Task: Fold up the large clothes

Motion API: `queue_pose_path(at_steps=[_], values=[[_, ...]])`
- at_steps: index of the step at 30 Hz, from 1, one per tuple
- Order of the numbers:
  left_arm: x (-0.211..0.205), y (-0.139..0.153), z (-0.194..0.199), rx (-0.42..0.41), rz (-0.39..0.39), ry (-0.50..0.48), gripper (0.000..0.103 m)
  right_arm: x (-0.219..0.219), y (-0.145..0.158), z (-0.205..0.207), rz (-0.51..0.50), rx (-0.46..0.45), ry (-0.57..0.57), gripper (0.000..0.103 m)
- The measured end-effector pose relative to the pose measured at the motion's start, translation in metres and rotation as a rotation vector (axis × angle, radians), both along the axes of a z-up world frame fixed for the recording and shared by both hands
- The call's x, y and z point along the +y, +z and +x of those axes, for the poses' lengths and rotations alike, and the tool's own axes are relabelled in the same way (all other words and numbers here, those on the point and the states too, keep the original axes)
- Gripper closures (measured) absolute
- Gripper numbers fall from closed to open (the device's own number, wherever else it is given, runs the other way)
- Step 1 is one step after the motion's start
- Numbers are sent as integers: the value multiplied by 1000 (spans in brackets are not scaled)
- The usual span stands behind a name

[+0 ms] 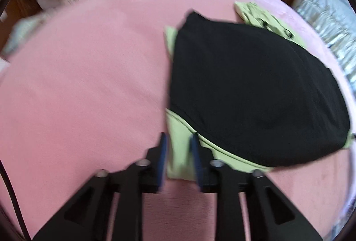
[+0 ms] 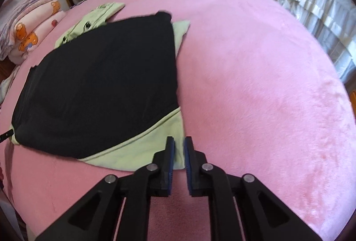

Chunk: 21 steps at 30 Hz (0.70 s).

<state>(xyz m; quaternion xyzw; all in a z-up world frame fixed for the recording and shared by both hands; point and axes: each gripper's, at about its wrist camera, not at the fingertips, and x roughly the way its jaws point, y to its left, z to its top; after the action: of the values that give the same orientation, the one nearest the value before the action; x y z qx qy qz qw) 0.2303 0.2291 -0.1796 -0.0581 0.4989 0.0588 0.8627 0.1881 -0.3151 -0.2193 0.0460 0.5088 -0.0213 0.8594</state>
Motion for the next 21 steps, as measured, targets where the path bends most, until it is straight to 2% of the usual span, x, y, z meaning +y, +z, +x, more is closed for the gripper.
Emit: queue_pose_path(at_steps=[1,2,3,4,6,12,15,18,21], values=[[-5,12,0,-45,51,-5,63,6,12,0,-27,-42,9,78],[-10,20,-1,-78,77,-14,54,13,20,1,-55,-77,20,66],[-17,29,1,-126,99,-29,46,23,28,5,-81,-116,38,58],[-26,36,8,-163,109,-40,41,36,35,12,-96,-151,68,57],[-45,38,28,-175,105,-55,41,64,39,31,-98,-179,121,57],[-97,6,101,-112,63,-62,41,163,10,114,-54,-148,239,58],[-106,-12,125,-73,100,-32,41,193,-10,155,-59,-123,270,59],[-91,-29,135,-39,107,-3,40,180,-29,178,-147,-88,203,60],[-61,-39,135,-25,121,40,37,133,-35,186,-170,-74,96,60]])
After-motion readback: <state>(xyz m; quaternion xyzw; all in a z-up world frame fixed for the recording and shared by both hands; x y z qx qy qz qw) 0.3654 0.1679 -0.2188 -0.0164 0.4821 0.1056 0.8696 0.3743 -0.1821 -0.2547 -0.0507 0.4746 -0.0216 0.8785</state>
